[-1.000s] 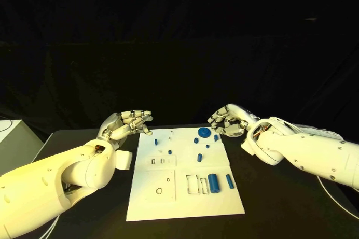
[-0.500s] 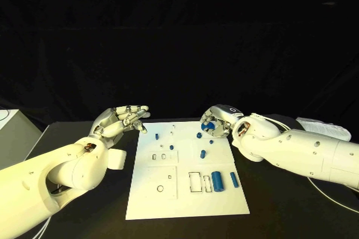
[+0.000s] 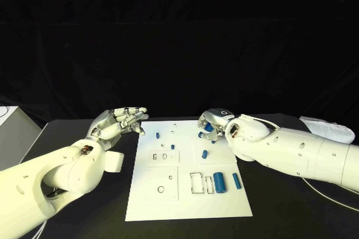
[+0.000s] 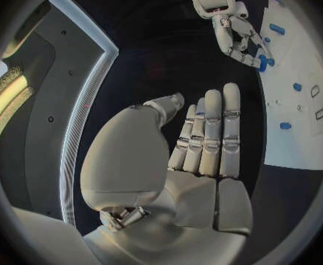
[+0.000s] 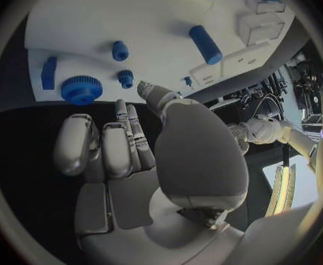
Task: Assemble the parts on the task board
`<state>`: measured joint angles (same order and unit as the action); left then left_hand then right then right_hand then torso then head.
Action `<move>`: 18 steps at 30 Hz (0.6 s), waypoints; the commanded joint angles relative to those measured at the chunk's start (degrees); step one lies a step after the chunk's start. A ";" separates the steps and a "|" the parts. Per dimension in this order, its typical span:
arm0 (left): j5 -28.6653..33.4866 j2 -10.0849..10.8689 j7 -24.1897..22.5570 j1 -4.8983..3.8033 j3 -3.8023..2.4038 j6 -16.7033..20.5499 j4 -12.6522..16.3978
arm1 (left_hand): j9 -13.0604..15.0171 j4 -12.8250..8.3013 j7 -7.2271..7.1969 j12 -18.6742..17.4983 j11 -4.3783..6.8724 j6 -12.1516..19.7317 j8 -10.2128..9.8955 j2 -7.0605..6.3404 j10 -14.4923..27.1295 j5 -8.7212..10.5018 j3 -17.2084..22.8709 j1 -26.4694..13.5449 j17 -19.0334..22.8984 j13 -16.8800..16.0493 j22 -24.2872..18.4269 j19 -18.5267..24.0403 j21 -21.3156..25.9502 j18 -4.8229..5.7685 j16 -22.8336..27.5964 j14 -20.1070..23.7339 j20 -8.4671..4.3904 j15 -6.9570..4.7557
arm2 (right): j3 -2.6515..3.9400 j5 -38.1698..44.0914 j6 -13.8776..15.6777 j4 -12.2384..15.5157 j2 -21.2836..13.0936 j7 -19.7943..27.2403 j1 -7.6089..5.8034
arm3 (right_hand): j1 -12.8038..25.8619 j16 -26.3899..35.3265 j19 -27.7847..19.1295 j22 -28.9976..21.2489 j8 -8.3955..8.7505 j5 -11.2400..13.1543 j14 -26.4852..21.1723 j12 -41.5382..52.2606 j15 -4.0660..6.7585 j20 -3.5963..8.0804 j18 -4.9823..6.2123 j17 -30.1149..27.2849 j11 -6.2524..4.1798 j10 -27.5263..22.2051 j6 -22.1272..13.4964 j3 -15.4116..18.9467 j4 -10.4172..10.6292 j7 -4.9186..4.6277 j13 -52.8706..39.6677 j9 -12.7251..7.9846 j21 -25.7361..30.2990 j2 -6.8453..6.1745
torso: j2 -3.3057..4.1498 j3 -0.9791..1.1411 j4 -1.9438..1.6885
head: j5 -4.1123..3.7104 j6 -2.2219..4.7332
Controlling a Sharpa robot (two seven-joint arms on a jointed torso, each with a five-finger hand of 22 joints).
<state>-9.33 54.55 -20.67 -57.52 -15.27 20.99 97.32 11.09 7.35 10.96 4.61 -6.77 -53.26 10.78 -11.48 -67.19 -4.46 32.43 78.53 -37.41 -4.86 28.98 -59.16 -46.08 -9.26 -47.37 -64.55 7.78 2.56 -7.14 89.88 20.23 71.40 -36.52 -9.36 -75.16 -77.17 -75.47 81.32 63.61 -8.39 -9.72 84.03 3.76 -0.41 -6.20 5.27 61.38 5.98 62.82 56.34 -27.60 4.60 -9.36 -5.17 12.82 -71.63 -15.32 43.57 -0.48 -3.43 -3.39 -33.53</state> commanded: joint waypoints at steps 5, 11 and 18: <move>-0.50 -0.01 0.12 0.00 -0.11 -0.53 0.05 | 0.11 0.02 -0.06 0.00 -0.16 0.53 0.16 -0.02 0.18 0.22 0.45 -0.63 -0.09 -0.08 0.18 0.67 -0.49 -1.13 -0.22 0.64 0.14 0.08 | -0.01 2.71 -5.00 -0.58 0.58 -1.54 -0.03 | -0.65 -0.88 0.44 0.51 -0.14 0.11 1.40 0.19 -0.11 0.07 -0.44 0.51 -0.35 0.71 0.47 0.42 0.18 0.24 -0.28 0.35 -0.70 0.68 | 0.66 -0.13 -0.51 | -0.43 -0.10; -0.58 0.04 0.18 0.00 -0.14 -0.45 0.04 | 0.11 0.02 -0.06 0.00 -0.16 0.53 0.16 -0.02 0.18 0.22 0.45 -0.63 -0.09 -0.08 0.18 0.67 -0.49 -1.13 -0.22 0.64 0.14 0.08 | -0.03 3.49 -5.16 -1.03 0.96 -2.51 -0.03 | -0.76 -0.96 0.44 0.52 -0.26 -0.10 1.34 0.11 -0.10 0.10 -0.43 0.29 -0.35 0.83 0.69 0.26 0.46 0.25 -0.41 0.50 -0.71 1.10 | 0.92 -0.17 -0.70 | -0.60 -0.11; -0.64 0.10 0.28 0.00 -0.15 -0.38 -0.05 | 0.15 -0.01 -0.02 -0.02 -0.20 0.54 0.17 0.06 0.23 0.20 0.56 -0.63 -0.10 -0.09 0.31 0.88 -0.64 -1.12 -0.26 0.83 0.17 0.11 | -0.04 3.93 -4.53 -0.71 0.99 -2.81 -0.03 | -1.11 -1.30 0.69 1.47 -0.53 -1.01 1.28 0.14 -0.08 0.13 -0.58 0.31 -0.37 1.51 1.16 -0.57 0.80 0.20 -0.72 0.83 -1.35 1.62 | 1.43 -0.06 -0.53 | -0.37 0.09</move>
<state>-9.59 54.66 -20.26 -57.51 -15.36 21.05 97.20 11.15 7.35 10.96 4.61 -6.77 -53.26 10.78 -11.47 -67.19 -4.46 32.63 78.54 -37.45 -4.87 29.17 -58.69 -46.50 -9.26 -47.37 -64.25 8.02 2.68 -7.08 92.36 16.89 70.55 -35.55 -11.47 -75.32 -78.21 -76.56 81.57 65.05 -8.80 -10.55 84.03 3.76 -0.41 -5.97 5.28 61.69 5.49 63.95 57.06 -28.00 5.32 -9.14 -5.84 13.61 -72.79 -14.26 44.70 -0.59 -4.04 -3.83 -33.52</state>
